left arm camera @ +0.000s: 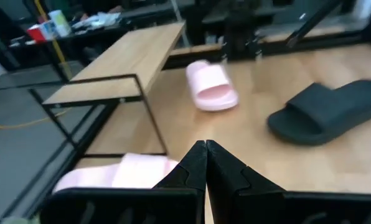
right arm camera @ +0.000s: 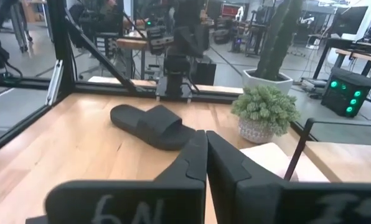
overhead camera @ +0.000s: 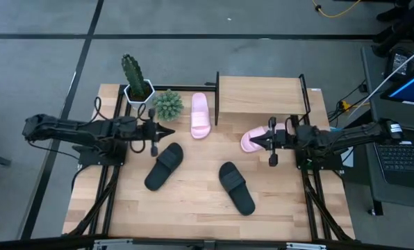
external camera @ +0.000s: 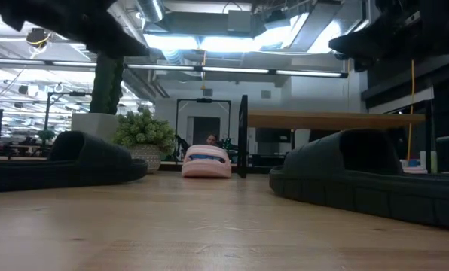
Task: Pick and place slides into the shelf
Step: Put the left pink slides on the shelf
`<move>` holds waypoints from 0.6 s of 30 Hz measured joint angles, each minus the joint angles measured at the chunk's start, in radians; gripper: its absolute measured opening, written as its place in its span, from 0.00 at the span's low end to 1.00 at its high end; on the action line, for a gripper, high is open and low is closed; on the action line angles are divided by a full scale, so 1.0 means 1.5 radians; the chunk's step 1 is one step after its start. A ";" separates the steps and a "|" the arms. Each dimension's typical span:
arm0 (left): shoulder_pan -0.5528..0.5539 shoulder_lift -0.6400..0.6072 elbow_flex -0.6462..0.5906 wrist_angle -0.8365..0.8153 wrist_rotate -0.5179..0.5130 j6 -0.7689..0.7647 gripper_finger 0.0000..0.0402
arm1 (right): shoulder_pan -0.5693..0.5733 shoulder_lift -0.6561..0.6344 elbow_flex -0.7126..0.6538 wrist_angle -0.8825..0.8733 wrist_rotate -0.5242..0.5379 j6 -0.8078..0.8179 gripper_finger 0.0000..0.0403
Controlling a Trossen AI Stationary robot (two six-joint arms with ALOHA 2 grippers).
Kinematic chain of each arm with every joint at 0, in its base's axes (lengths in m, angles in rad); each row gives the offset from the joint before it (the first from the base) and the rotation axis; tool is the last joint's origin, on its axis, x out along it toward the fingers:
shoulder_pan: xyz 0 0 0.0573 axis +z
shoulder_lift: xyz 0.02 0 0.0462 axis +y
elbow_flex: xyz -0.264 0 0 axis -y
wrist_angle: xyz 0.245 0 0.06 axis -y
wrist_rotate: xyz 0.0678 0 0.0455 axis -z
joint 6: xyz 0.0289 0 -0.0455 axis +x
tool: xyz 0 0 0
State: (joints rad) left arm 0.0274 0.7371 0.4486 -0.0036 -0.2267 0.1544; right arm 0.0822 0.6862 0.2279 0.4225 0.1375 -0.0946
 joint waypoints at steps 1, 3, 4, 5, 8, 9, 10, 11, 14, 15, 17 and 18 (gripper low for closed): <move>0.003 0.016 0.005 -0.002 -0.007 0.008 0.00 | 0.000 0.005 0.000 0.000 0.000 -0.006 0.02; 0.010 0.048 0.016 -0.003 -0.022 0.023 0.00 | 0.000 0.014 0.000 0.000 0.000 -0.017 0.02; 0.013 0.065 0.021 0.000 -0.029 0.030 0.00 | 0.000 0.020 0.000 0.000 0.000 -0.026 0.02; 0.015 0.081 0.026 0.000 -0.036 0.040 0.00 | 0.000 0.025 0.000 0.000 0.000 -0.029 0.02; 0.019 0.129 0.031 0.016 -0.050 0.066 0.00 | 0.000 0.039 0.000 0.001 0.000 -0.031 0.02; 0.019 0.144 0.031 0.026 -0.052 0.076 0.00 | 0.000 0.044 0.000 0.002 0.000 -0.031 0.02; 0.019 0.158 0.031 0.036 -0.052 0.086 0.00 | 0.000 0.049 0.000 0.002 0.000 -0.031 0.02; 0.018 0.170 0.031 0.044 -0.052 0.096 0.00 | 0.000 0.052 0.000 0.002 0.000 -0.031 0.02; 0.016 0.197 0.031 0.066 -0.052 0.119 0.00 | 0.000 0.064 0.000 0.004 0.000 -0.030 0.02; 0.016 0.203 0.031 0.074 -0.051 0.125 0.00 | 0.000 0.067 0.000 0.005 0.000 -0.030 0.02; 0.013 0.208 0.031 0.083 -0.052 0.138 0.00 | 0.000 0.072 0.000 0.008 0.000 -0.027 0.02; 0.011 0.208 0.031 0.087 -0.052 0.147 0.00 | 0.000 0.075 0.000 0.010 0.000 -0.027 0.02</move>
State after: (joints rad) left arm 0.0436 1.0492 0.4953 0.1266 -0.3042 0.3755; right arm 0.0823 0.7993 0.2276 0.4381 0.1379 -0.1352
